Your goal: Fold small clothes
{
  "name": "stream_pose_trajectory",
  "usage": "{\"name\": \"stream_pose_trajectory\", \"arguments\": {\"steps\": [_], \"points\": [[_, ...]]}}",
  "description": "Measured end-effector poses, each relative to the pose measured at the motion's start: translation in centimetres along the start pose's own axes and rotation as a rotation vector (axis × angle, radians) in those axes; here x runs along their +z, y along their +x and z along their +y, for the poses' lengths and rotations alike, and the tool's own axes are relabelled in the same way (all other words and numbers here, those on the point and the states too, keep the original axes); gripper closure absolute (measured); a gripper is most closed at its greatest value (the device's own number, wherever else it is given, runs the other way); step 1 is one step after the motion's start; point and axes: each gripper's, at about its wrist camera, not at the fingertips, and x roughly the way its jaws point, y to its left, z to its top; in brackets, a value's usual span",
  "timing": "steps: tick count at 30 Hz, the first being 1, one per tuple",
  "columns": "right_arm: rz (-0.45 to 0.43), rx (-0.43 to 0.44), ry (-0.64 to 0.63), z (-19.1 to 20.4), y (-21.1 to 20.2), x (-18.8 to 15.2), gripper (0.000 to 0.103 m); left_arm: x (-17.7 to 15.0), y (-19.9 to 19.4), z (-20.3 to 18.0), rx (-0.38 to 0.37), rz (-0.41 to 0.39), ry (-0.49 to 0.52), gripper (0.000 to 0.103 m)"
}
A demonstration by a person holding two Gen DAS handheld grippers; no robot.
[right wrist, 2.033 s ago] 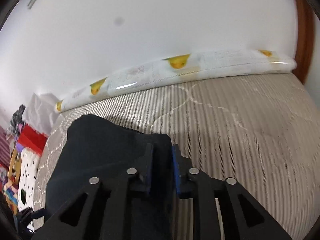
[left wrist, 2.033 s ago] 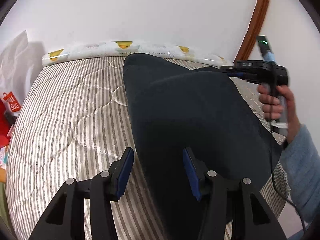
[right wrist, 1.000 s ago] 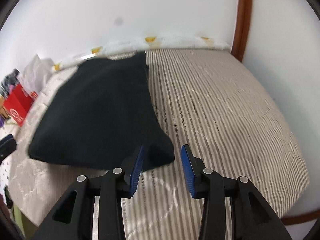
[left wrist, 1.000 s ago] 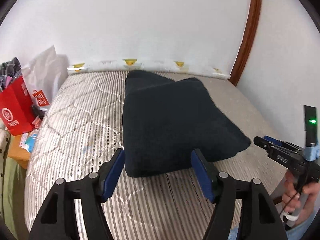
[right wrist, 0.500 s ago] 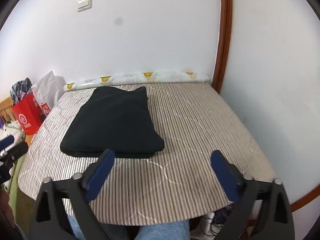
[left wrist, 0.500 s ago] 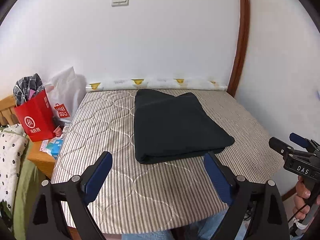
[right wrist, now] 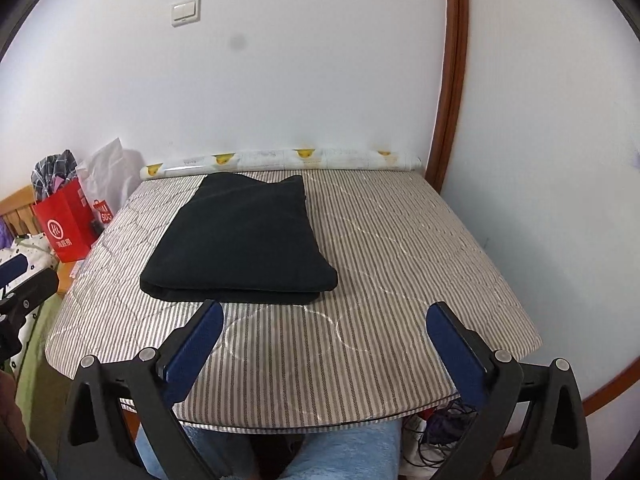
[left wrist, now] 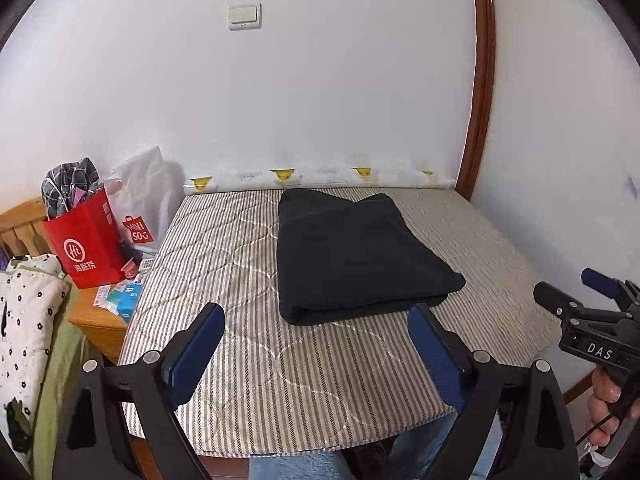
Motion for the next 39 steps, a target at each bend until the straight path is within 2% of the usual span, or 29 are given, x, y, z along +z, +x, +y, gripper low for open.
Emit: {"name": "stream_pose_trajectory", "arguments": {"steps": [8, 39], "points": [[0.004, 0.003, 0.003, 0.1, -0.2, -0.1, 0.003, -0.7, 0.2, 0.0, 0.0, 0.026, 0.003, 0.01], [0.009, 0.007, -0.015, 1.2, -0.4, -0.2, 0.003, -0.6, -0.2, 0.8, 0.0, 0.023, -0.017, 0.01]]}}
